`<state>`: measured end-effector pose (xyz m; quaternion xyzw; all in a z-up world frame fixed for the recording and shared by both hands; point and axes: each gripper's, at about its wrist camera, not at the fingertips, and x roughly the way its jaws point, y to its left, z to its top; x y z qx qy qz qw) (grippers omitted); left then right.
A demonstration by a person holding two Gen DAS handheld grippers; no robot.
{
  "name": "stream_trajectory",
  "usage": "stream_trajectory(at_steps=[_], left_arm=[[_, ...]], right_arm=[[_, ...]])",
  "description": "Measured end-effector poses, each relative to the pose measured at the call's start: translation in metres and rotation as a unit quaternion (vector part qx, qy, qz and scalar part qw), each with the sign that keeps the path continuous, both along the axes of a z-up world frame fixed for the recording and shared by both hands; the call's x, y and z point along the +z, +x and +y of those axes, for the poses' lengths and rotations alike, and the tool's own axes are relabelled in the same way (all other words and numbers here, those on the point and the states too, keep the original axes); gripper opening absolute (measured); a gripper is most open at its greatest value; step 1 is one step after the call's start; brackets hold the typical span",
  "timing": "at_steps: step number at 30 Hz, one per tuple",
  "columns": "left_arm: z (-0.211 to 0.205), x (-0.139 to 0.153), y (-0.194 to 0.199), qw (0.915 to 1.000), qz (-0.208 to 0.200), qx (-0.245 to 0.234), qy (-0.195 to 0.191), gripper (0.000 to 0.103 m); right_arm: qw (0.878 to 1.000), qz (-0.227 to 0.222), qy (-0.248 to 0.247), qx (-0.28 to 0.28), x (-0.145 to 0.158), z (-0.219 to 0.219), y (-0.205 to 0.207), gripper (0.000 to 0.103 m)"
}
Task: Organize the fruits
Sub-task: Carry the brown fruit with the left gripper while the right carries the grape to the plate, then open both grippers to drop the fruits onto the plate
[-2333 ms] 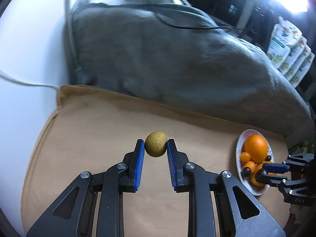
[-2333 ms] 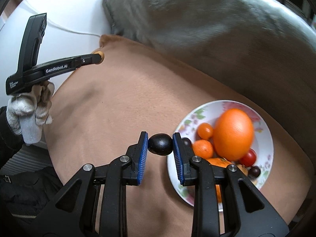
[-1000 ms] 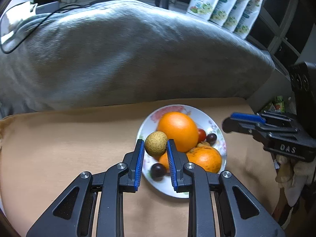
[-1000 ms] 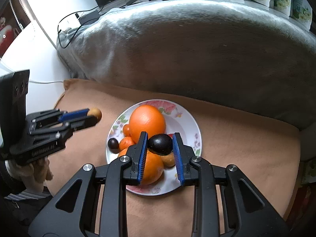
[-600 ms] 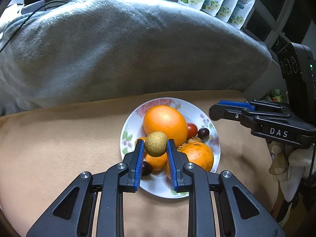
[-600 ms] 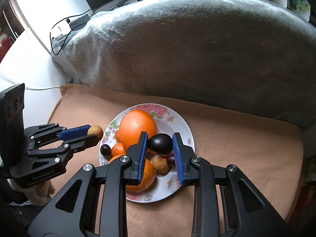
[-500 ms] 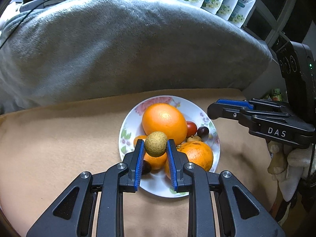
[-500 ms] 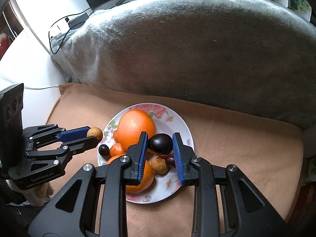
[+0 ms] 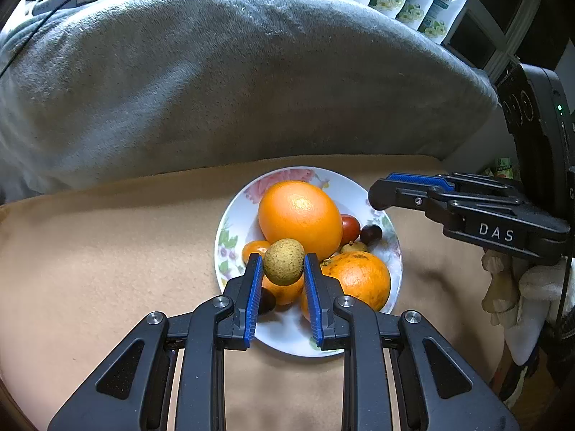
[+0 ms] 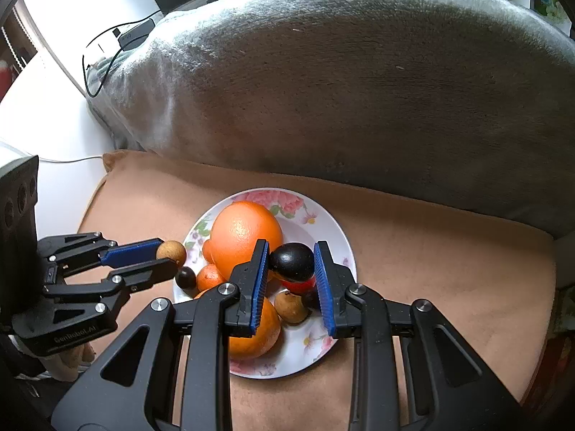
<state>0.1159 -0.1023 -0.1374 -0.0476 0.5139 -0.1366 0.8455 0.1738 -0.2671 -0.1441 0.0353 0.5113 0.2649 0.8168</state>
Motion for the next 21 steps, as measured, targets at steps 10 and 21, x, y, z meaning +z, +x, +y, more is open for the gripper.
stream_trajectory(at_steps=[10, 21], left_arm=[[-0.004, 0.0, 0.0, 1.0, -0.001, -0.008, -0.002, 0.022], [-0.003, 0.006, -0.002, 0.9999, -0.006, -0.008, -0.003, 0.032]], right_arm=[[1.0, -0.004, 0.001, 0.006, 0.003, 0.004, 0.0, 0.028], [1.0, -0.017, 0.012, -0.002, 0.014, 0.004, -0.004, 0.054]])
